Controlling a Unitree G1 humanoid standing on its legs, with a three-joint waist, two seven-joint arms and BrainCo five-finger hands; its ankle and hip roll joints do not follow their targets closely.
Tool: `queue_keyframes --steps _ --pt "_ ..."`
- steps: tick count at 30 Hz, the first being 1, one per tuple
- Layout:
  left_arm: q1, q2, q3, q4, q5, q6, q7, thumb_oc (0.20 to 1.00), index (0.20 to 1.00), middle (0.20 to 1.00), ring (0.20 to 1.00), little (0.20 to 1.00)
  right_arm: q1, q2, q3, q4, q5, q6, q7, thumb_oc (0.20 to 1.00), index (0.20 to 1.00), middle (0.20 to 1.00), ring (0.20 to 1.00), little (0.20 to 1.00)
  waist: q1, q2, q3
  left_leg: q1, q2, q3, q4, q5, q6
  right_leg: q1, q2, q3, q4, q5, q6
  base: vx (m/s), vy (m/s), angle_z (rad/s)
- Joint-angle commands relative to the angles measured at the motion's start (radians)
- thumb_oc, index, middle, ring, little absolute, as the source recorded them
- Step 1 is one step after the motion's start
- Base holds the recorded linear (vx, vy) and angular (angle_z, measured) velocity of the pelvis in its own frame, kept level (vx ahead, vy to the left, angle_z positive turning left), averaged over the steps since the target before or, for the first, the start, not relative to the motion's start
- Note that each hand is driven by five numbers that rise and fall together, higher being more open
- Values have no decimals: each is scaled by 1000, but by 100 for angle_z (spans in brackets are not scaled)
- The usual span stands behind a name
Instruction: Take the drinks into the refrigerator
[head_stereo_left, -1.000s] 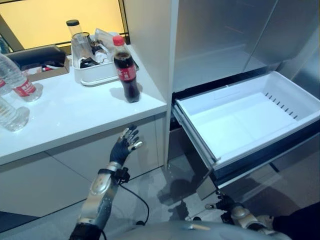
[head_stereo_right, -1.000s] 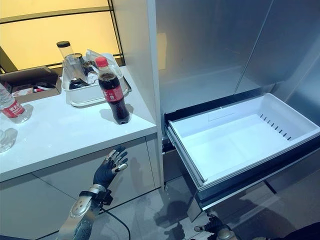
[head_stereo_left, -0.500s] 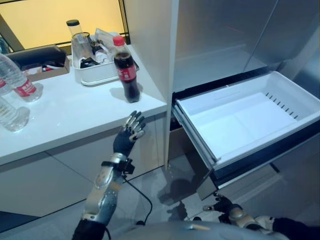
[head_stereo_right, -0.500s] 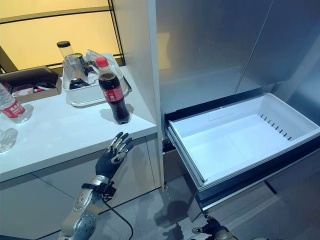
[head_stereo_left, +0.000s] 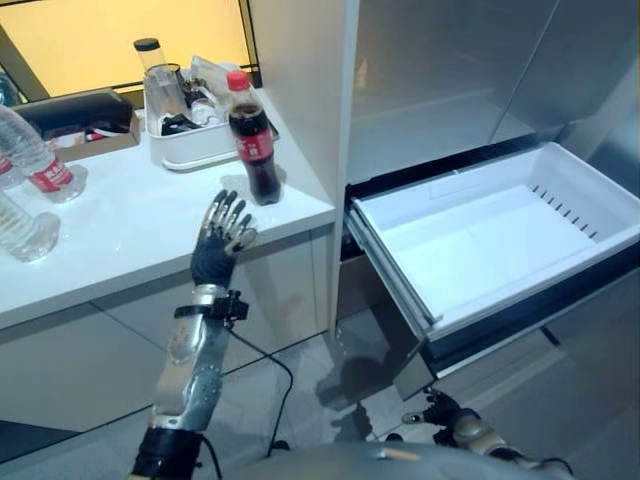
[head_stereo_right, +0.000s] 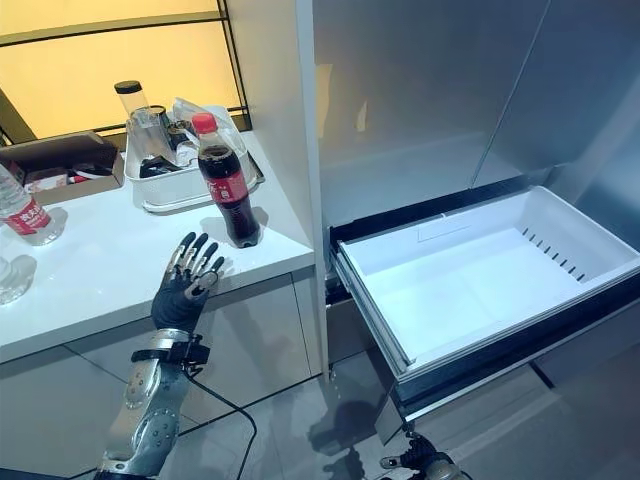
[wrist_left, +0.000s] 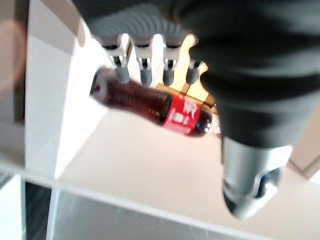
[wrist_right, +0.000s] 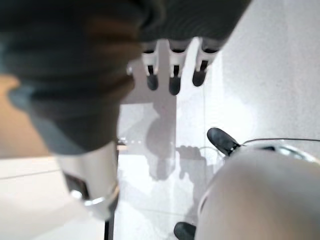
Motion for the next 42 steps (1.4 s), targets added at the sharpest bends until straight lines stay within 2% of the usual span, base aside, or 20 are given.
queue_keyframes --steps 1,8,12,14,16,26,36,42 --pt "-95 23 71 2 122 -73 53 1000 1000 1000 1000 1000 -79 24 12 31 -5 -29 -15 1000 1000 1000 1000 1000 9 -47 21 -18 -50 -11 1 -57 34 68 -32 -43 11 -58 45 0 0 0" --pt "-164 61 134 161 222 -59 130 1000 1000 1000 1000 1000 -69 20 14 14 -15 -27 -17 1000 1000 1000 1000 1000 1 -46 13 -16 -50 -6 1 -56 31 67 -32 -40 11 -57 47 0 0 0" --pt "-245 116 127 289 273 -35 144 1000 1000 1000 1000 1000 -65 16 27 4 -26 -24 -13 1000 1000 1000 1000 1000 -8 -44 7 -14 -51 -2 1 -56 29 68 -31 -37 11 -57 49 0 0 0" --pt "-345 155 94 426 292 -10 167 1000 1000 1000 1000 1000 -58 9 45 -3 -35 -23 -12 1000 1000 1000 1000 1000 -21 -43 2 -12 -49 3 1 -54 26 68 -29 -35 11 -56 51 0 0 0" --pt "-401 182 69 484 308 2 175 1000 1000 1000 1000 1000 -55 9 52 -10 -35 -23 -13 1000 1000 1000 1000 1000 -29 -43 1 -13 -48 4 1 -53 25 66 -27 -34 11 -54 52 0 0 0" --pt "-565 224 -27 623 351 37 174 1000 1000 1000 1000 1000 -34 22 66 1 -22 -19 -27 1000 1000 1000 1000 1000 -56 -40 1 -20 -44 17 1 -48 21 50 -22 -20 11 -48 56 3 -4 -3" --pt "-730 227 -128 795 265 64 131 1000 1000 1000 1000 1000 -46 15 51 39 32 -12 -47 1000 1000 1000 1000 1000 -88 -27 9 -34 -40 40 1 -39 19 21 -20 4 11 -36 63 -3 -7 -8" --pt "-768 224 -143 846 226 66 126 1000 1000 1000 1000 1000 -44 13 41 48 48 -11 -58 1000 1000 1000 1000 1000 -103 -20 12 -45 -37 54 1 -34 18 2 -19 20 11 -31 66 -7 -3 -5"
